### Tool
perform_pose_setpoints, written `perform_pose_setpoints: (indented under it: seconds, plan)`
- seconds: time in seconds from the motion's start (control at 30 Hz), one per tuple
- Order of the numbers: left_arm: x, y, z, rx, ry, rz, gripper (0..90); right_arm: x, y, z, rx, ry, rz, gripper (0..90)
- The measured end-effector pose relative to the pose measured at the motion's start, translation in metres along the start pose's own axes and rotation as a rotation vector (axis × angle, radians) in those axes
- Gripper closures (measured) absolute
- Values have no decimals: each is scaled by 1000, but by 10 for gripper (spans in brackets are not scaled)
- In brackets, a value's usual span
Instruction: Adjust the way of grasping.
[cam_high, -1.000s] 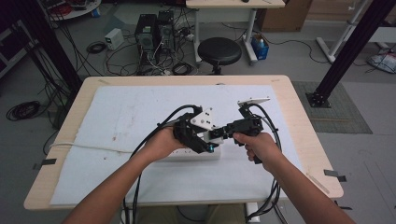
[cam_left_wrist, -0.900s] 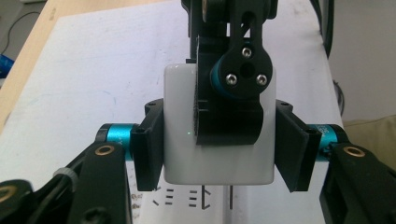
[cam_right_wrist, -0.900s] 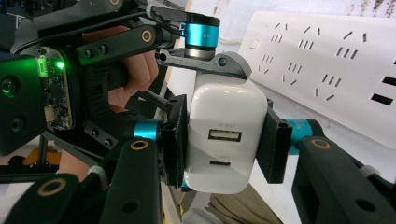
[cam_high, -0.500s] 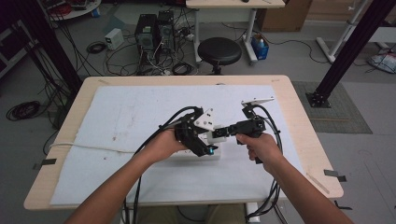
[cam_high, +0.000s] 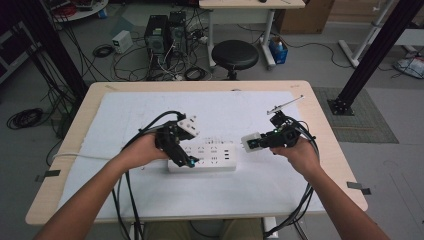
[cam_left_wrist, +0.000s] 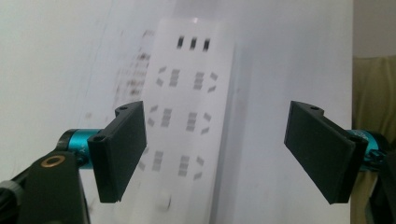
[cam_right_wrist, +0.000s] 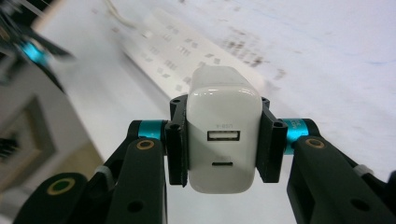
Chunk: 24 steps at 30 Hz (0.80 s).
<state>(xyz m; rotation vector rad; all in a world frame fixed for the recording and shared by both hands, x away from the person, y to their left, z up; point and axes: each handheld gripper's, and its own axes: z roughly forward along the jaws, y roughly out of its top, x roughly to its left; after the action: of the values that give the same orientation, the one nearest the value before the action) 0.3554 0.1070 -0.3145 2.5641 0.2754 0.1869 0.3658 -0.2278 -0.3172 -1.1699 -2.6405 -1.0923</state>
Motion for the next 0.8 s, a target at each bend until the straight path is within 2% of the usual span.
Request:
perform_pose_setpoints:
  seconds: [0.03, 0.1, 0.13, 0.17, 0.2, 0.23, 0.3, 0.33, 0.43, 0.57, 0.63, 0.73, 0.8]
  plan:
    - [2, -5, -4, 15, 10, -8, 210, -1, 0, -2, 13, -40, -28, 621]
    - [6, -15, -9, 31, 22, -35, 210, 0, 1, -4, 70, -142, -119, 620]
    - [9, -19, -13, 54, 26, -37, 210, 2, 1, -5, 109, -196, -164, 621]
    - [10, -24, -15, 55, 31, -61, 210, 4, 2, -7, 190, -285, -254, 620]
    - [14, -27, -19, 93, 37, -42, 210, 4, 2, -7, 190, -285, -254, 620]
    - [16, -30, -22, 115, 44, -47, 210, 6, 2, -7, 223, -313, -295, 620]
    - [20, -36, -27, 155, 69, -54, 210, 7, 3, -8, 273, -349, -349, 620]
    - [22, -39, -30, 168, 78, -59, 210, 7, 2, -9, 292, -356, -374, 620]
    - [28, -47, -38, 179, 108, -116, 210, 6, 3, -12, 322, -350, -408, 620]
    - [34, -57, -50, 200, 140, -178, 210, 4, 6, -17, 349, -329, -415, 620]
    - [36, -63, -54, 210, 154, -185, 210, 3, 8, -19, 370, -322, -399, 620]
    - [39, -72, -57, 237, 168, -202, 210, 4, 11, -22, 399, -312, -417, 620]
    - [41, -77, -58, 259, 177, -222, 210, 5, 14, -25, 409, -324, -425, 620]
